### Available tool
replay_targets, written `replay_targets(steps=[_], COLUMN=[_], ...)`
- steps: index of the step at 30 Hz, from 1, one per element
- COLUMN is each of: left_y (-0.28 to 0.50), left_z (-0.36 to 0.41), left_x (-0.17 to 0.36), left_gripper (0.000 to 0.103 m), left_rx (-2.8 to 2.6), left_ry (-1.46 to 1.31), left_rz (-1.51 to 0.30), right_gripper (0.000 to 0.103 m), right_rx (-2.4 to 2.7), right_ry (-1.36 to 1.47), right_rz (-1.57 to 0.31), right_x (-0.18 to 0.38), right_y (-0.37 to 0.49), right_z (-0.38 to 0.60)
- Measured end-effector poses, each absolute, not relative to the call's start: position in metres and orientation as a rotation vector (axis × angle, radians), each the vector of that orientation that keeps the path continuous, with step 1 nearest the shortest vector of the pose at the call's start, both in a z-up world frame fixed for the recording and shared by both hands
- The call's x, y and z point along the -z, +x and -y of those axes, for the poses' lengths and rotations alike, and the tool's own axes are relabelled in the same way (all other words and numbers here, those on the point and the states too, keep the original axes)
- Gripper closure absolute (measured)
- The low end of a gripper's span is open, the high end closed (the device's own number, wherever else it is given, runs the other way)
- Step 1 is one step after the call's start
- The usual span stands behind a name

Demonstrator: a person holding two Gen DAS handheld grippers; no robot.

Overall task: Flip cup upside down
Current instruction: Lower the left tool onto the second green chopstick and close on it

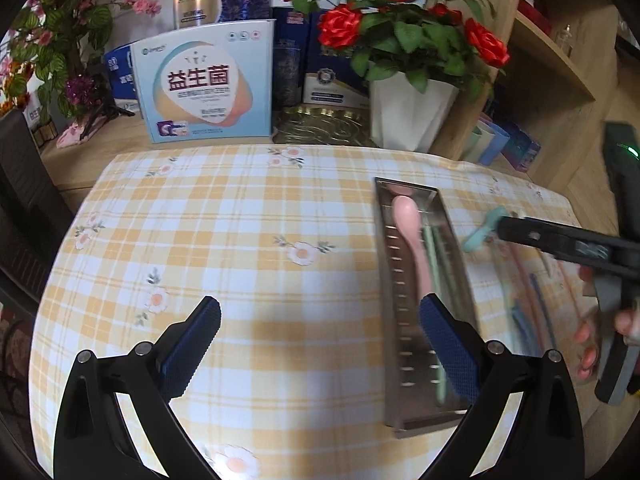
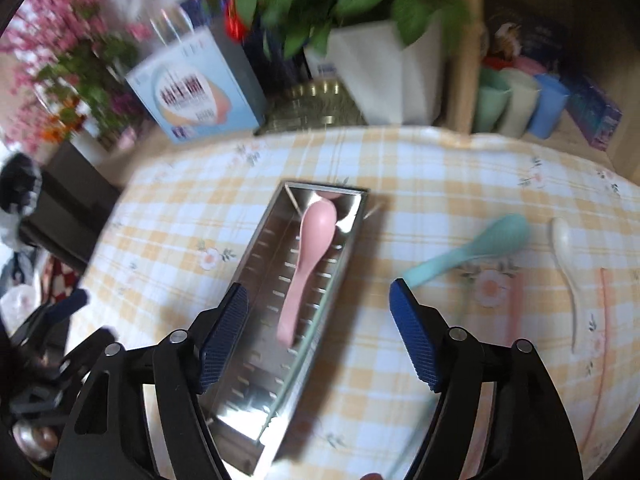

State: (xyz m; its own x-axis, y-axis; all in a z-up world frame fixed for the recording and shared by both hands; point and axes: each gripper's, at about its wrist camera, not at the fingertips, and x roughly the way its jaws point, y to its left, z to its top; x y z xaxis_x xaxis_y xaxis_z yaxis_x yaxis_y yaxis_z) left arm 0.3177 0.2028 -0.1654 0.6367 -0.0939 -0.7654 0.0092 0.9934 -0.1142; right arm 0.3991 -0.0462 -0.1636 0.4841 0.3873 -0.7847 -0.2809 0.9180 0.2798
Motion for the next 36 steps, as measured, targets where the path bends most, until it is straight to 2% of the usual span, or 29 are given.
replay_targets(steps=[10,12,14,15,17,18,20,23,26,36], left_y=[0.304,0.301,0.296,0.295,0.292,0.291,0.294,0.313,0.331,0.341], left_z=[-0.13,-0.11,-0.085,-0.076,-0.052,-0.043,-0.022,-0.004,0.005,0.033], left_x=[0.153,0.153,0.158,0.161,0.171,0.176,0.189,0.205,0.216,0.254], left_gripper=[0.006,0.009,0.022,0.025,0.04,0.043,0.06,0.08,0.084,0.085], left_rx=[0.139,0.169,0.206,0.214,0.249,0.263,0.293,0.307,0.313,0.311], left_ry=[-0.077,-0.075,-0.065,-0.062,-0.052,-0.045,-0.022,-0.018,-0.044,0.038], left_rz=[-0.864,-0.869,-0.883,-0.891,-0.92,-0.933,-0.972,-1.027,-1.068,-1.176], right_gripper=[0.014,0.014,0.014,0.014,0.014,0.014,0.013,0.013,0.013,0.013], right_rx=[-0.299,-0.268,-0.253,-0.251,-0.226,-0.216,-0.206,-0.177,-0.15,-0.118], right_ry=[0.249,0.254,0.244,0.23,0.197,0.188,0.189,0.214,0.222,0.329], right_rz=[-0.937,-0.928,-0.932,-0.941,-0.949,-0.951,-0.961,-0.993,-0.987,-0.983], right_x=[0.169,0.174,0.179,0.184,0.19,0.193,0.199,0.211,0.214,0.227], right_y=[0.349,0.34,0.332,0.327,0.319,0.316,0.311,0.311,0.311,0.313], right_z=[0.166,0.182,0.193,0.199,0.205,0.208,0.217,0.233,0.244,0.287])
